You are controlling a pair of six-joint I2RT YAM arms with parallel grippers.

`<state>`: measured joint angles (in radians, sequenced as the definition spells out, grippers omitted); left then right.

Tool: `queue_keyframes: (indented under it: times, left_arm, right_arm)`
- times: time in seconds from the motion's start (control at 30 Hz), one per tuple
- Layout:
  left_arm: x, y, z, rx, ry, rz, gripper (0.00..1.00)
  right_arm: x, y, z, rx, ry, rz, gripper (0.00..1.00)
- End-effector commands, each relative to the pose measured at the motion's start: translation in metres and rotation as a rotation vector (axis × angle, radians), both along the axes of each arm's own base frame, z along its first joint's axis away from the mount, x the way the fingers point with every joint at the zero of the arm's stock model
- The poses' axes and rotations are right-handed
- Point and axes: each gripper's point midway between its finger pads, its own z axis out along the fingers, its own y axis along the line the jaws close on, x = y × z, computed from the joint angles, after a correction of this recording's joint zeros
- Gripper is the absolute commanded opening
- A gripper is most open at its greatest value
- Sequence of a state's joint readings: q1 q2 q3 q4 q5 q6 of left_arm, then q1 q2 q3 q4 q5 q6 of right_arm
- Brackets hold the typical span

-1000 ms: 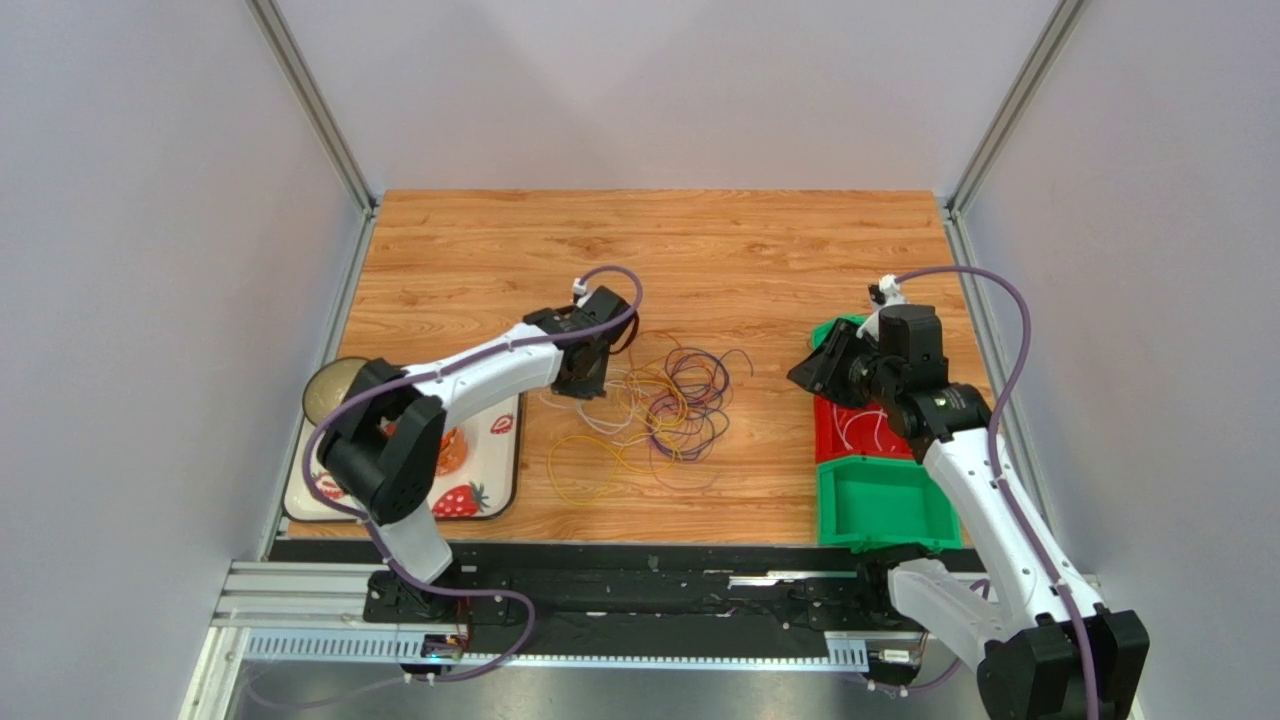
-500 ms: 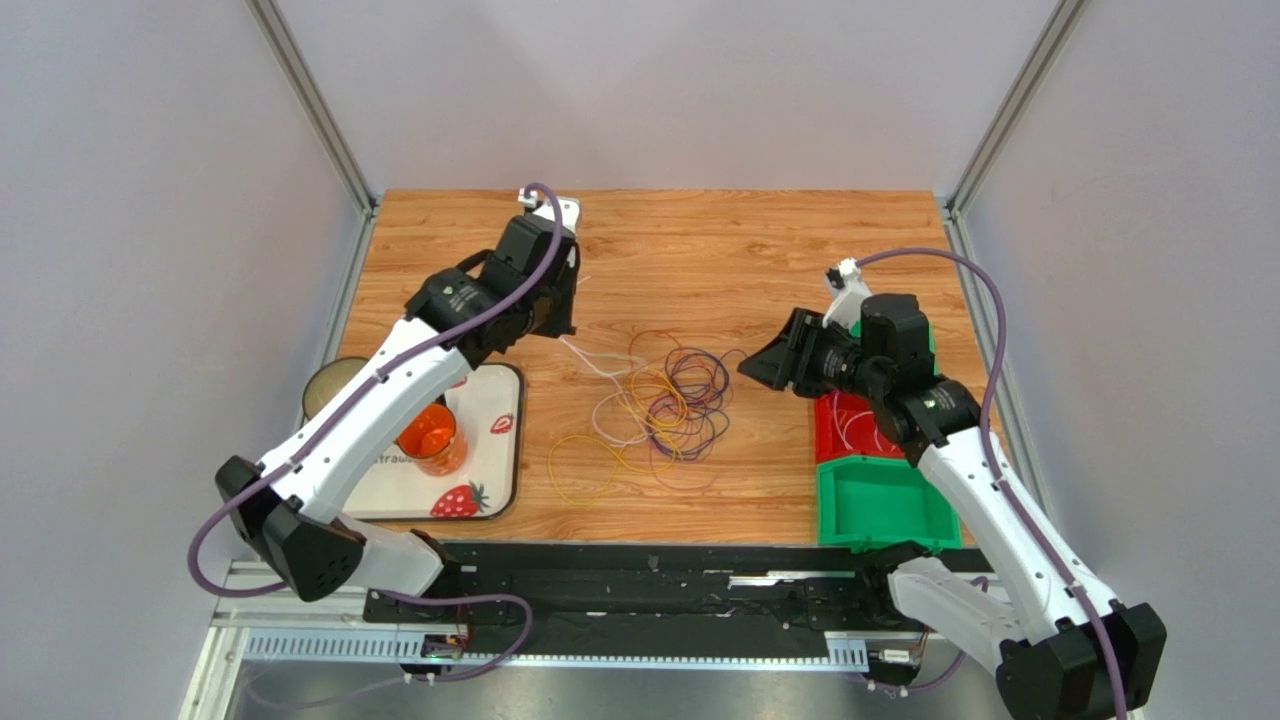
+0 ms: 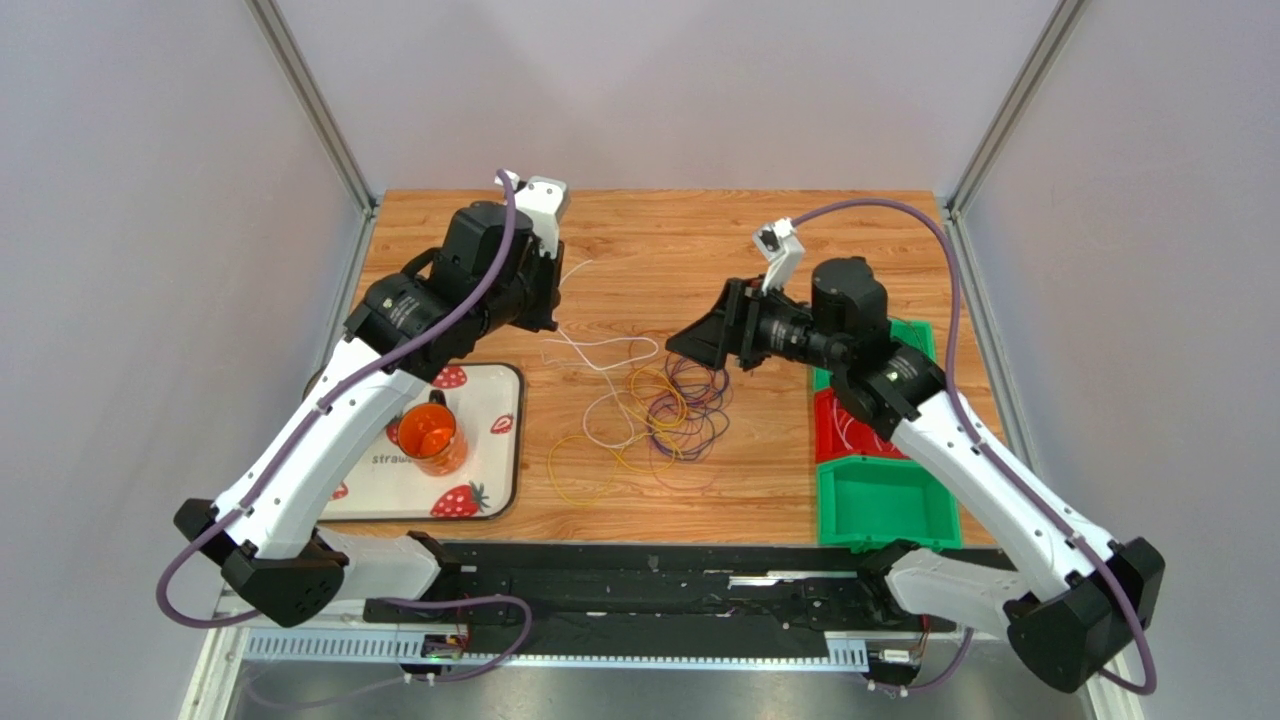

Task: Untangle the cables
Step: Pick up the cable from the cable, then place the cable in the bin.

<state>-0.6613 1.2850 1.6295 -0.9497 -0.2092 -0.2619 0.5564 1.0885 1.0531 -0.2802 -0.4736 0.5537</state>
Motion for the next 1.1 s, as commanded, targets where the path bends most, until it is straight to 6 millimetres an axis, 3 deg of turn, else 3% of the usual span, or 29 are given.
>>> queue_keyframes:
  times: [0.0, 0.27, 0.47, 0.5, 0.8, 1.07]
  left_arm:
    - [-0.001, -0.005, -0.004, -0.004, -0.004, -0.037, 0.00]
    - [0.001, -0.009, -0.019, -0.014, 0.017, -0.029, 0.00]
    - [0.003, -0.007, -0.030, -0.042, 0.047, 0.034, 0.00]
    - [0.002, -0.007, -0.035, -0.042, 0.056, 0.042, 0.00]
    - [0.010, -0.003, -0.056, -0.107, 0.088, 0.186, 0.00]
    - [0.021, 0.003, -0.062, -0.203, 0.093, 0.365, 0.00]
  right_arm:
    - [0.021, 0.016, 0.013, 0.036, 0.062, -0.067, 0.67]
    - [0.019, 0.052, -0.007, 0.079, 0.306, -0.073, 0.72]
    - [0.011, 0.066, -0.031, 0.114, 0.494, -0.089, 0.75]
    - [0.011, 0.070, -0.026, 0.152, 0.516, -0.087, 0.75]
    - [0.011, 0.077, -0.036, 0.156, 0.608, -0.133, 0.75]
    - [0.005, 0.075, -0.044, 0.195, 0.686, -0.198, 0.74]
